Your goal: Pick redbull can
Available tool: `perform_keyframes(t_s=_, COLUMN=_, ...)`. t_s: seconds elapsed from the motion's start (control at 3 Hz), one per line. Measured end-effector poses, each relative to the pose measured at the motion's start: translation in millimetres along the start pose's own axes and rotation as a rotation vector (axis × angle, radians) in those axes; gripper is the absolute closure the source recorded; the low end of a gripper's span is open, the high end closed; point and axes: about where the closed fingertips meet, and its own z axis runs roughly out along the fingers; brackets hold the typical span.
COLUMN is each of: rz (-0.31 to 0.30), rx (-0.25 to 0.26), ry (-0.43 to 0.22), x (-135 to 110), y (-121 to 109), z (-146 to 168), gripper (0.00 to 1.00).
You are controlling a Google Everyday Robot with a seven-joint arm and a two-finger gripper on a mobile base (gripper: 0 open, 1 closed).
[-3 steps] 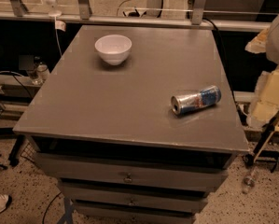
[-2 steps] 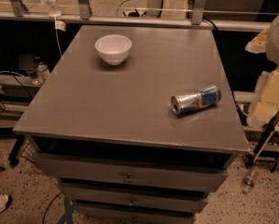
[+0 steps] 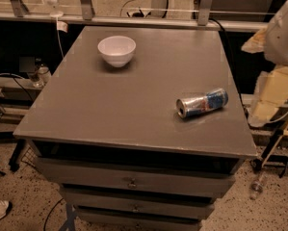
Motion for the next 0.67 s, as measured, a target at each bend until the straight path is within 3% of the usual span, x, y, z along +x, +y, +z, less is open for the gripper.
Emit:
perform_keyframes(t_s=0.33, rz=-0.131, rx=-0.069, ry=-0.029, x=-22, y=-16, z=33, gripper=0.0)
perform_keyframes(t_s=0.67, rz=-0.214, rx=-0.12, ry=-0.037, x=-35, y=-25, z=65, gripper=0.0)
